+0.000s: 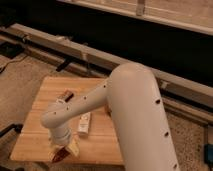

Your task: Place the pepper on the white sponge

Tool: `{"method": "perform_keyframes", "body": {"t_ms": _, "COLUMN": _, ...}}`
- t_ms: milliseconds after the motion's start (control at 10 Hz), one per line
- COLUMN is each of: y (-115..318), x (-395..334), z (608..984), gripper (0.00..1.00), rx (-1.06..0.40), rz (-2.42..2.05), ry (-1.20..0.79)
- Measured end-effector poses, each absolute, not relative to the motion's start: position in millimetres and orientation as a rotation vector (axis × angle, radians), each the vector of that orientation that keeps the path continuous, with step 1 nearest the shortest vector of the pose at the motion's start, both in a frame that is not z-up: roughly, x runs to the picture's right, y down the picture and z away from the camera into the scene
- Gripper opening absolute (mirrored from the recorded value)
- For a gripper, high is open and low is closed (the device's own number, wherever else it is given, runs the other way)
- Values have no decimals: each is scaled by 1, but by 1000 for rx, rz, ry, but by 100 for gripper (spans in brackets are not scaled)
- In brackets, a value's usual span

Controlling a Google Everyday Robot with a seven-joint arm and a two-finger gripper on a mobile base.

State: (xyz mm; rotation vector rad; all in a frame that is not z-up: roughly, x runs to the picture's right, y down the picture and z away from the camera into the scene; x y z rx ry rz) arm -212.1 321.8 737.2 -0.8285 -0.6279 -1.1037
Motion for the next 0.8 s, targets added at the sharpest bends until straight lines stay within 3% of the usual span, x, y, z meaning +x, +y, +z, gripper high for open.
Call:
{"method": "perform_keyframes", "body": {"t_ms": 300, "y": 325, "x": -212, "z": 741, "gripper": 78, "rx": -838, "rz": -1100, "ry": -631}}
{"method": "perform_keyframes", "body": {"t_ms": 600, "y": 326, "x": -213, "z": 742, "gripper": 53, "rx": -846, "rz": -1106, "ry": -631}}
{"method": "perform_keyframes", "body": {"t_ms": 800, "y": 327, "x": -214, "z": 742, "gripper": 31, "rx": -850, "rz": -1110, "ry": -631}}
